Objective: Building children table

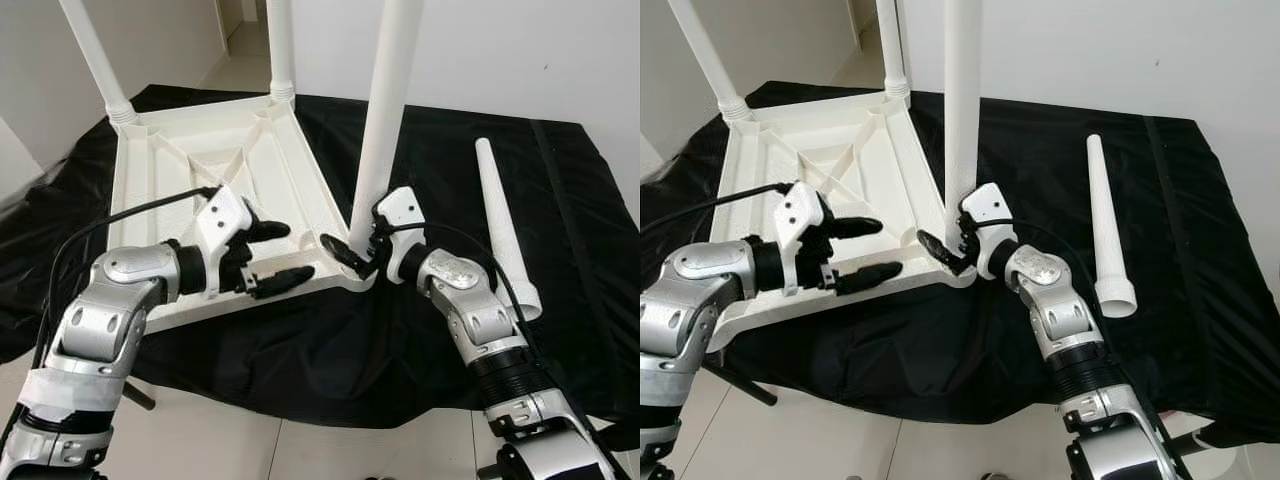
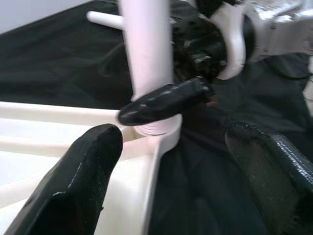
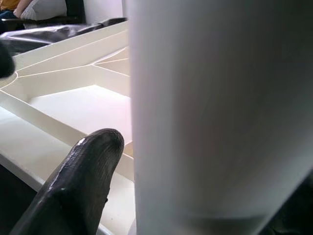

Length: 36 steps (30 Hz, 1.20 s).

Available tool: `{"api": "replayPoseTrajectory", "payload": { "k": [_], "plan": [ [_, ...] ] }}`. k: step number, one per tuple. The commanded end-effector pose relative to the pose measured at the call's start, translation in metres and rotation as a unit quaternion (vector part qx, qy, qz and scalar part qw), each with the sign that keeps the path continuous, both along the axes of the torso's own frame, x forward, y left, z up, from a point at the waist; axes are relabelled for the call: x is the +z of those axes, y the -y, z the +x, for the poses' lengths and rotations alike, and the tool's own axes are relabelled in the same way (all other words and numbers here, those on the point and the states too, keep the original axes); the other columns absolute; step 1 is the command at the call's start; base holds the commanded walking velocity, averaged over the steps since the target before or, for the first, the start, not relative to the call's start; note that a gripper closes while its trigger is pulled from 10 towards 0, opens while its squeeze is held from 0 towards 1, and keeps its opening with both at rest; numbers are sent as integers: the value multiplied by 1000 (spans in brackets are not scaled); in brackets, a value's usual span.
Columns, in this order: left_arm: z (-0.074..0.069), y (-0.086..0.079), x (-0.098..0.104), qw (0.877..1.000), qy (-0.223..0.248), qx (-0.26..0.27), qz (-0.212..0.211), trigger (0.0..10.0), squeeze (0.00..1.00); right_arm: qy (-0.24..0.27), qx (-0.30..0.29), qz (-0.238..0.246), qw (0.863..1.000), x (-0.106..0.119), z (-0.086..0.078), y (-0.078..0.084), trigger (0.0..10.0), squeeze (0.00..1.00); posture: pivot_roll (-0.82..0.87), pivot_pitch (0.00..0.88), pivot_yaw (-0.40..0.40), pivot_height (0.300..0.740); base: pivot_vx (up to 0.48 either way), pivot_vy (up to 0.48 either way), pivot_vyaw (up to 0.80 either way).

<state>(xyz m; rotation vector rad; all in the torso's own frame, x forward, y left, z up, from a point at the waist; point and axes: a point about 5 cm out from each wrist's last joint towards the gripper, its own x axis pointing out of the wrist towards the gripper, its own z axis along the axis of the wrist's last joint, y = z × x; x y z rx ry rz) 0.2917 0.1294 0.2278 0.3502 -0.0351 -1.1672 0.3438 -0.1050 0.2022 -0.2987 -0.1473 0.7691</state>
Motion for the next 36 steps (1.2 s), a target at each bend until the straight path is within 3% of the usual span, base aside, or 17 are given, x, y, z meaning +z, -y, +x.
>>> {"api": "replayPoseTrajectory", "payload": {
  "k": [1, 9, 10, 17, 31, 33, 36],
  "plan": [
    [-5, 0, -1, 1000, 3, -22, 18, 10000, 0, 5, 6, 4, 1000, 2, 2, -1, 10000, 0, -51, 125, 74, 740, 0, 0, 0],
    [-4, 0, -1, 1000, 2, -18, 19, 10000, 0, 5, 8, 6, 1000, 3, 2, 0, 10000, 0, -52, 123, 73, 740, 0, 0, 0],
    [-4, 0, -1, 1000, 1, -15, 19, 10000, 0, 4, 10, 8, 1000, 3, 1, 0, 0, 0, -52, 122, 73, 740, 0, 0, 0],
    [-5, 0, -2, 1000, -2, -9, 19, 10000, 0, -11, 5, 12, 1000, -5, -1, -1, 0, 0, -53, 122, 71, 740, 0, 0, 0],
    [-4, -2, -3, 1000, -2, -2, 20, 10000, 0, -50, -99, 2, 994, -35, -5, 3, 0, 0, -54, 128, 73, 740, 0, 0, 0],
    [-3, -3, -3, 1000, -2, 2, 19, 10000, 0, -60, -157, 12, 986, -42, -5, 5, 0, 0, -54, 128, 73, 740, 0, 0, 0],
    [-3, -4, -3, 1000, -2, 2, 19, 10000, 0, -61, -173, 16, 983, -43, -5, 5, 0, 0, -54, 128, 73, 740, 0, 0, 0]
  ]
}}
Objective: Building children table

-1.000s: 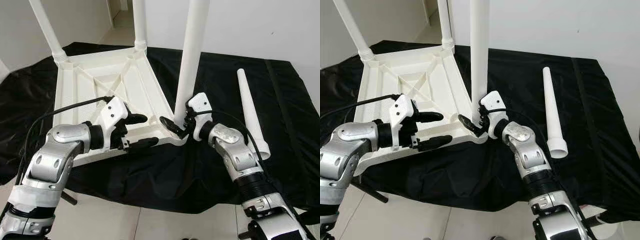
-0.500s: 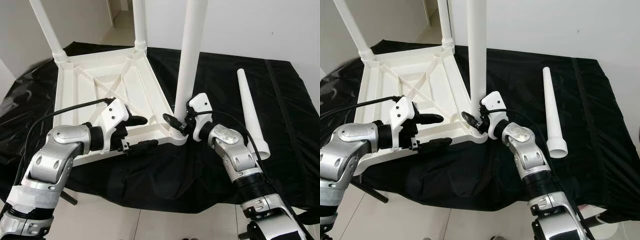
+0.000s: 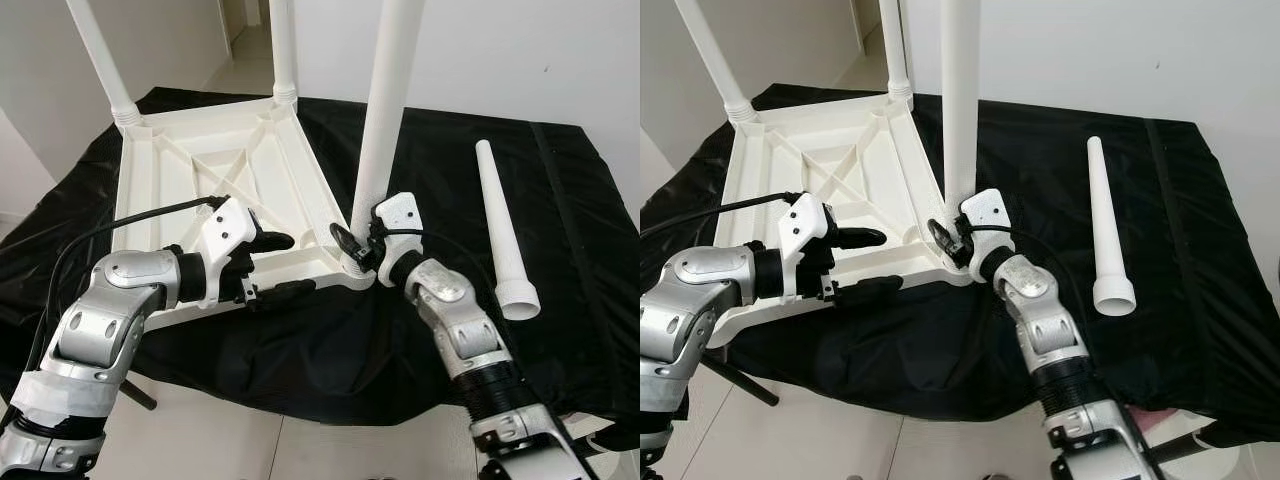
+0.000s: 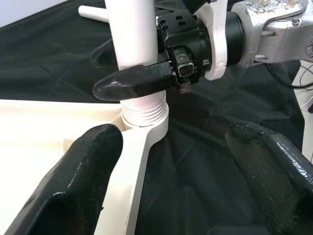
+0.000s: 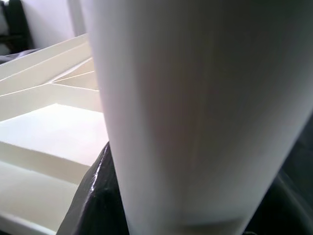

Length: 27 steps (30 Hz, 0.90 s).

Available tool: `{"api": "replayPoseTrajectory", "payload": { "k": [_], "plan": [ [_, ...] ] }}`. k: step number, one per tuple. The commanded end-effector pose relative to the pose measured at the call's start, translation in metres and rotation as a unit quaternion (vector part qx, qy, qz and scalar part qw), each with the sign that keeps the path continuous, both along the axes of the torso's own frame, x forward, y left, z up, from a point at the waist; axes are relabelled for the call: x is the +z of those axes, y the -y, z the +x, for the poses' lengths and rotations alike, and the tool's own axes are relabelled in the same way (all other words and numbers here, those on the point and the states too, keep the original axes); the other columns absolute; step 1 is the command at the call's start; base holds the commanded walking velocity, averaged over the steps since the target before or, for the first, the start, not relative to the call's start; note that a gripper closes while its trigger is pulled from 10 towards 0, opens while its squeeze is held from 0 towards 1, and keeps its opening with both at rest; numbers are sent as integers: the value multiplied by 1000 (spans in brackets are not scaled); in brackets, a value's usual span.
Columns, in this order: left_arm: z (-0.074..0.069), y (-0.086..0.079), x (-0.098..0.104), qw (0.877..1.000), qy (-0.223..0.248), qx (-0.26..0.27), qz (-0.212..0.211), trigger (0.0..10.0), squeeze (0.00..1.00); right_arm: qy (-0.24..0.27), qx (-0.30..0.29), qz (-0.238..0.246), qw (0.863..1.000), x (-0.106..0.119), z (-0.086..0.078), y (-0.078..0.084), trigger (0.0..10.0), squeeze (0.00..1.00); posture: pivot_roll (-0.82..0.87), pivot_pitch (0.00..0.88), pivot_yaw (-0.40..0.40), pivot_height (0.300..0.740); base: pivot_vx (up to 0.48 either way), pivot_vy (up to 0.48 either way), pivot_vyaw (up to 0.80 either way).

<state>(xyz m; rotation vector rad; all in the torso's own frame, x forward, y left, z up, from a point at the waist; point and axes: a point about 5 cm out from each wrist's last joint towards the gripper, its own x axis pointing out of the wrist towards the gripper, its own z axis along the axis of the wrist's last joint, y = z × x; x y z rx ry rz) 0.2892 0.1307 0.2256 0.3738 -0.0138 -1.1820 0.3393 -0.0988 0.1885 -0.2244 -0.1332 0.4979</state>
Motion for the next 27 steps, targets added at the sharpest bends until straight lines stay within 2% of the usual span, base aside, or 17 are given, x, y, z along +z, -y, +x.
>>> {"api": "replayPoseTrajectory", "payload": {
  "k": [1, 2, 3, 6, 7, 9, 11, 12, 13, 16, 21, 22, 23, 24, 25, 26, 27],
  "plan": [
    [0, -3, -1, 1000, 2, 9, 3, 10000, 0, -66, -57, -17, 996, -31, -1, 11, 0, 0, -54, 128, 73, 740, 0, 0, 0],
    [0, -3, -1, 1000, 2, 9, 3, 10000, 0, -66, -57, -17, 996, -31, -1, 11, 0, 0, -54, 128, 73, 740, 0, 0, 0],
    [0, -3, 0, 1000, 2, 11, 3, 10000, 0, -76, -100, -9, 992, -36, -2, 13, 0, 0, -54, 128, 73, 740, 0, 0, 0],
    [1, -4, 0, 1000, 2, 12, 2, 10000, 0, -85, -131, -4, 988, -39, -2, 14, 0, 0, -54, 128, 73, 740, 0, 0, 0],
    [1, -4, 0, 1000, 2, 14, 2, 10000, 0, -87, -169, -2, 982, -43, -4, 15, 0, 0, -54, 128, 73, 740, 0, 0, 0],
    [1, -4, 0, 1000, 2, 15, 2, 10000, 0, -89, -197, 4, 976, -46, -6, 14, 0, 0, -54, 128, 73, 740, 0, 0, 0],
    [1, -4, 0, 1000, 2, 15, 2, 10000, 0, -89, -197, 4, 976, -46, -6, 14, 0, 0, -54, 128, 73, 740, 0, 0, 0],
    [2, -5, 1, 1000, 2, 18, 1, 10000, 0, -92, -250, 12, 964, -52, -13, 10, 0, 0, -58, 132, 77, 740, 0, 0, 0],
    [3, -6, 1, 1000, 1, 19, 0, 10000, 0, -93, -271, 11, 958, -54, -16, 9, 0, 0, -58, 132, 77, 740, 0, 0, 0],
    [3, -6, 1, 1000, 1, 19, 0, 10000, 0, -93, -271, 11, 958, -54, -16, 9, 0, 0, -58, 132, 77, 740, 0, 0, 0],
    [3, -6, 1, 1000, 1, 22, 0, 10000, 0, -89, -314, 18, 945, -57, -23, 3, 0, 0, -58, 132, 77, 740, 0, 0, 0],
    [3, -6, 1, 1000, 1, 23, 0, 10000, 0, -90, -304, 26, 948, -57, -24, -2, 3490, 0, -58, 132, 77, 740, 0, 0, 0],
    [3, -6, 1, 1000, 1, 23, 0, 10000, 0, -90, -304, 26, 948, -57, -24, -2, 3490, 0, -58, 132, 77, 740, 0, 0, 0],
    [3, -6, 1, 1000, 1, 24, 0, 10000, 0, -82, -302, 28, 949, -55, -24, -4, 10000, 0, -58, 132, 77, 740, 0, 0, 0],
    [3, -6, 1, 1000, 1, 24, 0, 10000, 0, -82, -302, 28, 949, -55, -24, -4, 10000, 0, -58, 132, 77, 740, 0, 0, 0],
    [4, -7, 1, 1000, 1, 25, 0, 10000, 0, -77, -289, 36, 954, -51, -23, -7, 10000, 1000, -55, 137, 81, 740, 0, 0, 0],
    [4, -7, 1, 1000, 1, 25, 0, 10000, 0, -77, -289, 36, 954, -51, -23, -7, 10000, 1000, -55, 137, 81, 740, 0, 0, 0]
  ]
}}
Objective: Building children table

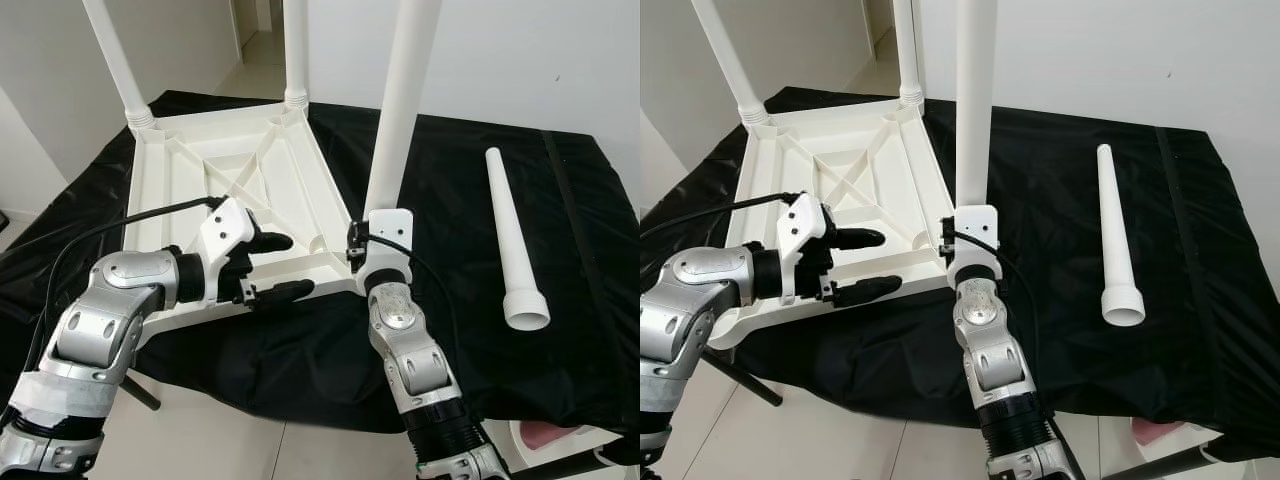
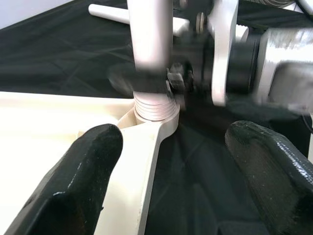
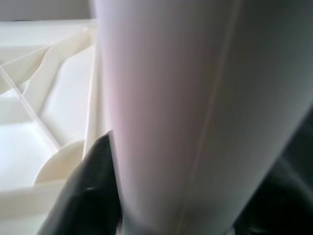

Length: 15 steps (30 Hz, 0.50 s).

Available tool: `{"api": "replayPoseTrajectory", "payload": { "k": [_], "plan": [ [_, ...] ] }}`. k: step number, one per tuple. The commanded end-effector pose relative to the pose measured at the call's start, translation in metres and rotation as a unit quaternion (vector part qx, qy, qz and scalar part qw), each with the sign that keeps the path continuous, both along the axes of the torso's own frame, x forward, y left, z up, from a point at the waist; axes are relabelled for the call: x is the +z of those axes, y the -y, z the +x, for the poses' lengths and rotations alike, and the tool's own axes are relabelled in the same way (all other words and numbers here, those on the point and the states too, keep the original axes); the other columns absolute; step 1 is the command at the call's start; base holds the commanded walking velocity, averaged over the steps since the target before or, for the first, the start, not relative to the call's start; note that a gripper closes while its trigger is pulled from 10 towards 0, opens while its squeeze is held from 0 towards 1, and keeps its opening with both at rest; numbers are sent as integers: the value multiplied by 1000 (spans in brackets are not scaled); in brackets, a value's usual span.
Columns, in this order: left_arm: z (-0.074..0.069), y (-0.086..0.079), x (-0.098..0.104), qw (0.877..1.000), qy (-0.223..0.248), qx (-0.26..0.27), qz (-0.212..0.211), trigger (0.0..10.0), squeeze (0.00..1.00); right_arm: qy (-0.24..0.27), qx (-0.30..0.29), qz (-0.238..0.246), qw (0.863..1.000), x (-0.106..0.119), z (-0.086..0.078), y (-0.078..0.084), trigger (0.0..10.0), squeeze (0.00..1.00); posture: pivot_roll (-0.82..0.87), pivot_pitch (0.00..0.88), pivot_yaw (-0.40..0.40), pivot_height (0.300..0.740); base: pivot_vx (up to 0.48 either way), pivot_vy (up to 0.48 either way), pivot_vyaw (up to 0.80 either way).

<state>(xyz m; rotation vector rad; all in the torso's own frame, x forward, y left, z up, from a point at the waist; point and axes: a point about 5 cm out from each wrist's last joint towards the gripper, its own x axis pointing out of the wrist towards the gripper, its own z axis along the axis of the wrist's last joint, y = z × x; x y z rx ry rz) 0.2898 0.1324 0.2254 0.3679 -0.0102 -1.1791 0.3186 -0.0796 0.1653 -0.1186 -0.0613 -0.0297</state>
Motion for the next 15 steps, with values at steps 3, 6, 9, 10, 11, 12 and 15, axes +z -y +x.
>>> {"api": "replayPoseTrajectory", "payload": {
  "k": [3, 6, 9, 10, 11, 12, 15],
  "plan": [
    [3, -5, 2, 1000, 5, 25, 1, 10000, 0, -15, 50, 16, 998, -8, 1, 4, 10000, 1000, -55, 137, 81, 740, 0, 0, 0],
    [4, -4, 2, 1000, 5, 25, 0, 10000, 0, 1, 78, 23, 997, -2, 0, 0, 10000, 0, -55, 137, 81, 740, 0, 0, 0],
    [4, -4, 2, 1000, 5, 25, 0, 10000, 0, 10, 90, 27, 996, 1, -1, -2, 10000, 0, -55, 137, 81, 740, 0, 0, 0],
    [4, -5, 2, 1000, 5, 26, 0, 10000, 0, 37, 130, 25, 990, 11, -3, -6, 10000, 0, -56, 135, 83, 740, 0, 0, 0],
    [4, -5, 2, 1000, 5, 27, 0, 10000, 0, 67, 167, 12, 984, 22, -5, -8, 10000, 0, -56, 135, 83, 740, 0, 0, 0],
    [4, -5, 2, 1000, 5, 27, 0, 10000, 0, 67, 167, 12, 984, 22, -5, -8, 10000, 0, -56, 135, 83, 740, 0, 0, 0],
    [5, -5, 2, 1000, 5, 27, -1, 10000, 0, 85, 194, 7, 977, 31, -7, -8, 10000, 0, -56, 134, 82, 740, 0, 0, 0]
  ]
}}
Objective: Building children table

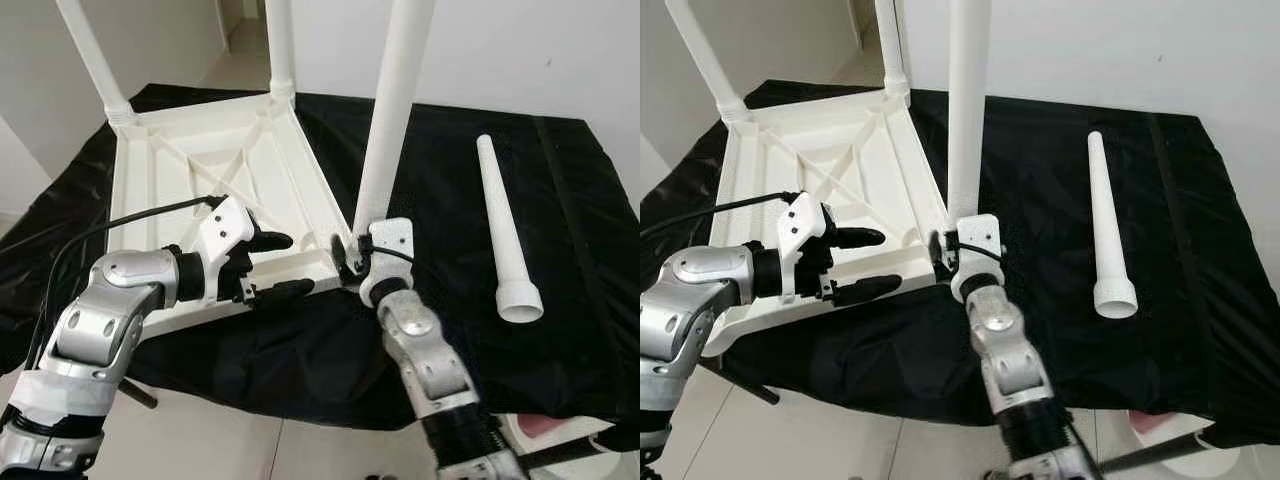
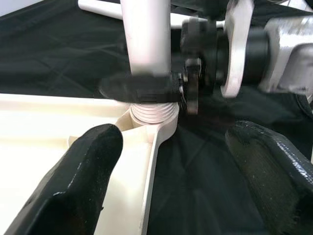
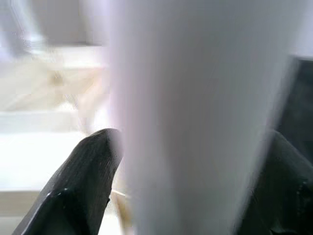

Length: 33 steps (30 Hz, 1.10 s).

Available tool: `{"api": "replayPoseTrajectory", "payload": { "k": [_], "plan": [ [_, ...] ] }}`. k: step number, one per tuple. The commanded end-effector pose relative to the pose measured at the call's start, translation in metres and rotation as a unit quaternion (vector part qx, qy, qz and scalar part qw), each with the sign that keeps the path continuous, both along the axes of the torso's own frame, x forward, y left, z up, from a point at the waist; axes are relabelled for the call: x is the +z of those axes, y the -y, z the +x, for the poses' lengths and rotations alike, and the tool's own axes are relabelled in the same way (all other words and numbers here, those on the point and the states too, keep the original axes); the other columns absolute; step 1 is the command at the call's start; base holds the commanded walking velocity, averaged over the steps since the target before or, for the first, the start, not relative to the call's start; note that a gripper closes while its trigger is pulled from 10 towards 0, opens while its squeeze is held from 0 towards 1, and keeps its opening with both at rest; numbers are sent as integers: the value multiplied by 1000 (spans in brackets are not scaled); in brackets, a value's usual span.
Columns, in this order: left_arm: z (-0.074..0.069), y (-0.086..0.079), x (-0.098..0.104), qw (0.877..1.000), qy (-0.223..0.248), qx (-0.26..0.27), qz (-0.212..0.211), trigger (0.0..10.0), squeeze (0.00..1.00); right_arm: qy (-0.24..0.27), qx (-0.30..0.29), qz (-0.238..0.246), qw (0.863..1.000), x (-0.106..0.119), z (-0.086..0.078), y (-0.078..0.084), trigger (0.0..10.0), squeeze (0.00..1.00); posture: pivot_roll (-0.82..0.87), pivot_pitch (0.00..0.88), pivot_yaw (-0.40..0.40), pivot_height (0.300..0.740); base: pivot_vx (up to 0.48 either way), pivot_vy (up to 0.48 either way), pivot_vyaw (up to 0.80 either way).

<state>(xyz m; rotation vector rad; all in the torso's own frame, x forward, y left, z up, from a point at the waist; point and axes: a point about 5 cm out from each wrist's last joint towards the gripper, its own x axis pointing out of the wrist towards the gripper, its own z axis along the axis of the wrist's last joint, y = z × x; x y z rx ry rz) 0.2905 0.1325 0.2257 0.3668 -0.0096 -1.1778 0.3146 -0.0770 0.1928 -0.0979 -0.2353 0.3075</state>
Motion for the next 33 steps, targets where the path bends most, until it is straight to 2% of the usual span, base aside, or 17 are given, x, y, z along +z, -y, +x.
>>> {"api": "replayPoseTrajectory", "payload": {
  "k": [1, 3, 5, 6, 9, 12, 15, 16, 17, 19, 23, 25, 28, 31, 32, 33],
  "plan": [
    [4, -5, 2, 1000, 6, 27, -1, 10000, 0, 23, 48, -9, 999, 11, -3, -3, 10000, 0, -55, 134, 83, 740, 0, 0, 0],
    [4, -5, 3, 1000, 7, 28, -1, 10000, 0, 29, 69, -31, 997, 17, -1, 5, 10000, 0, -55, 134, 83, 740, 0, 0, 0],
    [4, -5, 3, 1000, 7, 28, -1, 10000, 0, 29, 69, -31, 997, 17, -1, 5, 10000, 0, -55, 134, 83, 740, 0, 0, 0],
    [4, -5, 3, 1000, 7, 28, -1, 10000, 0, 27, 78, -51, 995, 17, 1, 8, 10000, 0, -57, 135, 83, 740, 0, 0, 0],
    [4, -6, 3, 1000, 7, 28, 0, 10000, 0, 0, 111, -78, 991, 11, 5, 16, 10000, 0, -58, 135, 84, 740, 0, 0, 0],
    [5, -5, 4, 1000, 8, 27, -1, 10000, 0, -28, 135, -84, 987, 9, 14, 26, 10000, 0, -60, 136, 88, 740, 0, 0, 0],
    [5, -5, 4, 1000, 8, 27, -1, 10000, 0, -28, 135, -84, 987, 9, 14, 26, 10000, 0, -60, 136, 88, 740, 0, 0, 0],
    [5, -5, 5, 1000, 9, 26, -1, 10000, 0, -43, 183, -97, 977, 10, 19, 29, 10000, 0, -58, 135, 88, 740, 0, 0, 0],
    [5, -5, 5, 1000, 9, 26, -1, 10000, 0, -43, 183, -97, 977, 10, 19, 29, 10000, 0, -58, 135, 88, 740, 0, 0, 0],
    [5, -5, 5, 1000, 9, 26, -2, 10000, 0, -46, 223, -116, 967, 14, 24, 32, 10000, 0, -55, 134, 85, 740, 0, 0, 0],
    [5, -5, 5, 1000, 9, 26, -2, 10000, 0, -50, 237, -121, 963, 17, 27, 34, 10000, 0, -54, 134, 84, 740, 0, 0, 0],
    [4, -5, 5, 1000, 9, 27, -3, 10000, 0, -64, 271, -127, 952, 19, 30, 35, 10000, 0, -50, 134, 81, 740, 0, 0, 0],
    [3, -5, 5, 1000, 9, 28, -3, 10000, 0, -71, 285, -137, 946, 17, 33, 36, 10000, 0, -47, 132, 80, 740, 0, 0, 0],
    [3, -6, 5, 1000, 9, 28, -3, 10000, 0, -73, 287, -139, 945, 17, 34, 36, 10000, 0, -47, 132, 80, 740, 0, 0, 0],
    [3, -6, 5, 1000, 10, 28, -3, 10000, 0, -75, 287, -137, 945, 17, 35, 36, 3843, 0, -47, 132, 80, 740, 0, 0, 0],
    [3, -6, 5, 1000, 10, 28, -3, 10000, 0, -75, 287, -137, 945, 17, 35, 36, 3843, 0, -47, 132, 80, 740, 0, 0, 0]
  ]
}}
